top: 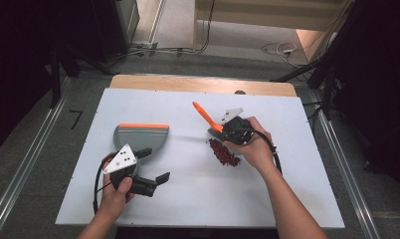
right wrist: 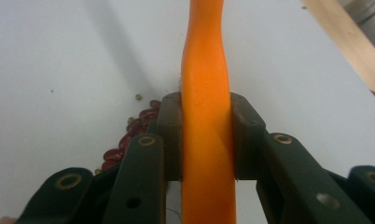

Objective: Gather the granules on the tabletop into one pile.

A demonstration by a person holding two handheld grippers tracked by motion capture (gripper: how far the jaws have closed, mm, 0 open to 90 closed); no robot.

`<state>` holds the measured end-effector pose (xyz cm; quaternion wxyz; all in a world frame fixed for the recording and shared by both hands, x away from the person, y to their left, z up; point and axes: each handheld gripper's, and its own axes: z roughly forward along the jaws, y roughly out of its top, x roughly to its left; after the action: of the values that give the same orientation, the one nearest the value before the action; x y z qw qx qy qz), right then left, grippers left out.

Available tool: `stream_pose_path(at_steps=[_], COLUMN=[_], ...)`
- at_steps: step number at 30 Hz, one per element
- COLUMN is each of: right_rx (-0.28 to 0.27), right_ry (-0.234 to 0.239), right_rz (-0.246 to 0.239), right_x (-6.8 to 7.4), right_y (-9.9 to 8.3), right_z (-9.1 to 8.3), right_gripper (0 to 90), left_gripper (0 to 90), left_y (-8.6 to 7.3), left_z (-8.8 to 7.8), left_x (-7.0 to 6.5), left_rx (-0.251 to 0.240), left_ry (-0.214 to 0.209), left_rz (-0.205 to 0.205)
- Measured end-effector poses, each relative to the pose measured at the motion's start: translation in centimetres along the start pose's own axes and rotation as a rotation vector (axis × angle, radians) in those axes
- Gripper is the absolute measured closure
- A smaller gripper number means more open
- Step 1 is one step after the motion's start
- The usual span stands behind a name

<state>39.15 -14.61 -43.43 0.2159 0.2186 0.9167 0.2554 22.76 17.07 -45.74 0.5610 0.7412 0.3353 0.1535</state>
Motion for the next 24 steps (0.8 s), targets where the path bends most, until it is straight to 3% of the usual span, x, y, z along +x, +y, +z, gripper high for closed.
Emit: stream_pose_path(at_steps=[2,5,8,12,15,17,24], right_rx=[-0.013,-0.011,0.044,0.121,0.139,0.139,0.159], right_ry=[-0.03,-0.058,-0.104,-0.192,-0.205,-0.216,-0.216], right_rz=[0.039,0.19,0.324,0.432,0.508,0.529,0.524], right_x=[0.0,0.0,0.2,0.1,0.2,0.5,1.9], right_y=[-0.4,-1.4,-2.7,-4.2,-4.6,-4.2,-2.2], right_z=[-0.9,-2.3,-3.2,-3.2,-2.5,-2.3,-1.2], right_gripper=[68.5,68.5,68.5,68.6,68.6,68.8,68.9], left_gripper=[0.0,0.0,0.0,0.0,0.0,0.0,0.0], left_y=[0.0,0.0,0.0,0.1,0.1,0.1,0.1], left_z=[0.0,0.0,0.0,0.1,0.2,0.2,0.2], left_x=[0.0,0.0,0.0,-0.1,-0.2,-0.2,-0.1], left_rx=[-0.001,-0.002,-0.001,-0.001,-0.001,0.001,0.003], left_ry=[-0.001,0.0,0.001,0.001,-0.001,-0.002,-0.002], left_rz=[0.0,0.0,0.001,0.001,0.002,0.004,0.004])
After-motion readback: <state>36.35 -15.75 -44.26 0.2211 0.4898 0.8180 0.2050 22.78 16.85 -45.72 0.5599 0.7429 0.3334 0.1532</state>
